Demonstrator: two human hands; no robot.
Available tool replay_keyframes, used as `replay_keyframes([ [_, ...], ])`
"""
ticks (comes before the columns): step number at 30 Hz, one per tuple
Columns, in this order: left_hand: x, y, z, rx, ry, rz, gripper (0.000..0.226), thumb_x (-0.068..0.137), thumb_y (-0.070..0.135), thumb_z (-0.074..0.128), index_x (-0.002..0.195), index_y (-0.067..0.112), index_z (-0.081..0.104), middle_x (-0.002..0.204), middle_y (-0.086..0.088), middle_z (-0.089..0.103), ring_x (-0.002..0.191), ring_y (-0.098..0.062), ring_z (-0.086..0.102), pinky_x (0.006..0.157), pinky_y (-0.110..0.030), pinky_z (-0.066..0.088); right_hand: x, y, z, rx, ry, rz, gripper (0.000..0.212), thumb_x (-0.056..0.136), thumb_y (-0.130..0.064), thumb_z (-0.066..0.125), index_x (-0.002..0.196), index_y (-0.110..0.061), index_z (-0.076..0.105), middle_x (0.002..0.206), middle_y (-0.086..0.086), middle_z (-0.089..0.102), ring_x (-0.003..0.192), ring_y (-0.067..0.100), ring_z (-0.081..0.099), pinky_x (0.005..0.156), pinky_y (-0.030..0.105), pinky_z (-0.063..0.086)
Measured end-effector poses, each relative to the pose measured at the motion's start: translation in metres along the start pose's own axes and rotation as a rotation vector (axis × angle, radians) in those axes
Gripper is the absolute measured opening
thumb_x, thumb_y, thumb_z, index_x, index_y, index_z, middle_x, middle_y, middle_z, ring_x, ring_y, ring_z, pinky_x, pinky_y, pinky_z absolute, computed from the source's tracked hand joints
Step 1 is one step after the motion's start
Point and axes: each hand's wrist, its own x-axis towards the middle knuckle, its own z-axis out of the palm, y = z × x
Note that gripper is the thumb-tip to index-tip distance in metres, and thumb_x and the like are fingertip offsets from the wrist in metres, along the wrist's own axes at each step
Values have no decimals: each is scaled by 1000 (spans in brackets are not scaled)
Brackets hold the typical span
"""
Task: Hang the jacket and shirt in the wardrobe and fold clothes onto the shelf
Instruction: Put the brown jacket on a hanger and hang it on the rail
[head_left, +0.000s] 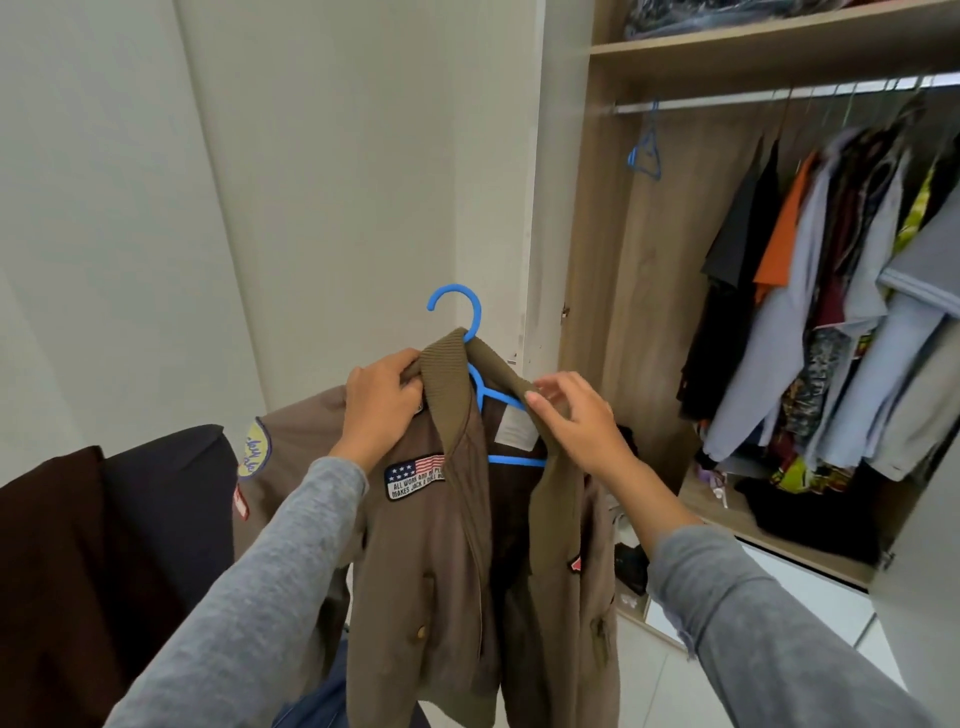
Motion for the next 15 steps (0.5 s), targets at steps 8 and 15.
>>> replay_keyframes([
  [8, -14, 15, 14, -46, -163, 99, 31, 72, 16, 51, 95, 23, 70, 86, 4, 71, 84, -23, 64, 85, -47, 46, 50, -73, -8, 544, -14, 16, 25, 100, -24, 43, 83, -11, 58, 69, -2, 58, 68, 11, 59, 72, 25, 47],
  [15, -8, -6, -3, 41, -252, 126, 23, 78, 38, 64, 97, 25, 70, 91, 11, 69, 87, -11, 62, 85, -41, 47, 46, -74, 8, 592, 99, 107, 30, 98, -24, 45, 71, -14, 54, 60, 1, 42, 51, 11, 38, 58, 27, 36],
])
